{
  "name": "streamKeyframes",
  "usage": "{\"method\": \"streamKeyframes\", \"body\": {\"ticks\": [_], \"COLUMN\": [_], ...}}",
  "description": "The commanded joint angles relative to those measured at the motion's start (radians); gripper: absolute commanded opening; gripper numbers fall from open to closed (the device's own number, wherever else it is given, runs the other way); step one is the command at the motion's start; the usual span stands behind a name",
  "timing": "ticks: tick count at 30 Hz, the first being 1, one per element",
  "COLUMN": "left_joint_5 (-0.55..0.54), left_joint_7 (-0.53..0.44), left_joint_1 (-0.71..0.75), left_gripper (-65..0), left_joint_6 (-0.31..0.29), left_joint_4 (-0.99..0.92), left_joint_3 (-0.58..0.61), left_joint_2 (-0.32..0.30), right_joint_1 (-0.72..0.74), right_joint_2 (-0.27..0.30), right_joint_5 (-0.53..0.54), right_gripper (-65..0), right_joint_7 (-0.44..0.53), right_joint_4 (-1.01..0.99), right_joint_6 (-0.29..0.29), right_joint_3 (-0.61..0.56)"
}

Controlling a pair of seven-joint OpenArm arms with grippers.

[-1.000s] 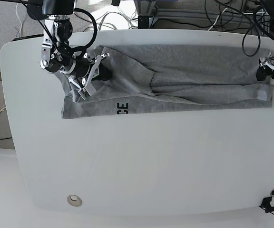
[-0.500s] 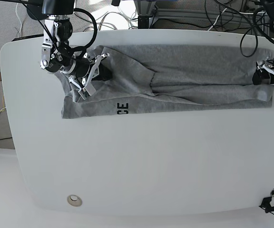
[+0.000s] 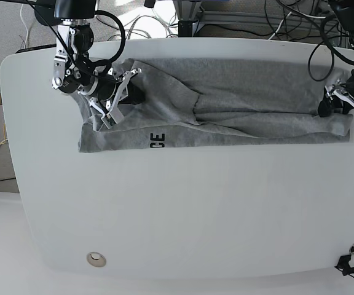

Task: Fold the T-shirt properly
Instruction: 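Regrasp the shirt's side edge with the left gripper, then fold the shirt's side over toward the right gripper with the left gripper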

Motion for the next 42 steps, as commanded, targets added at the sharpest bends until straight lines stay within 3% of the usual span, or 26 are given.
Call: {"method": "streamKeyframes", "body": {"ticks": [1,12,22,30,36,38,40,42], "left_joint_5": [-0.026,-0.137,-0.141,-0.137,-0.140,-0.140,-0.140,-0.140], "left_joint_7": [0.059,0.066,0.066,0.062,0.061,0.067,0.105,0.147], "left_joint_1": [0.001,0.000,-0.022,-0.046,-0.046,-0.040,-0.020,-0.008], "left_gripper": [-19.9,-20.3,-21.2,-53.8,-56.0,-59.6,-65.0,-65.0], "left_joint_6": [-0.001,-0.001,-0.001,-0.001,-0.001,-0.001,-0.001,-0.001], "left_joint_4": [0.001,0.001,0.000,0.000,0.010,0.059,0.133,0.217], "left_joint_3": [0.016,0.019,0.013,0.011,0.011,0.013,0.014,0.016], "left_joint_2": [-0.014,-0.014,-0.013,-0.013,-0.016,-0.017,-0.016,-0.014], "right_joint_1": [-0.002,-0.002,-0.012,-0.017,-0.017,-0.017,-0.017,-0.017], "right_joint_2": [0.009,0.011,0.011,0.012,0.012,0.012,0.012,0.012], "right_joint_5": [-0.041,-0.041,-0.041,-0.041,-0.041,-0.041,-0.041,-0.041], "right_gripper": [-65.0,-65.0,-65.0,-65.0,-65.0,-65.0,-65.0,-65.0], "right_joint_7": [-0.035,-0.035,-0.035,-0.035,-0.035,-0.035,-0.035,-0.035], "right_joint_4": [0.001,0.001,0.001,0.001,0.001,0.001,0.001,0.001], "right_joint_6": [-0.009,-0.009,-0.009,-0.009,-0.009,-0.009,-0.009,-0.009], "right_joint_3": [-0.001,-0.001,-0.003,-0.003,-0.003,-0.003,-0.003,-0.003]}}
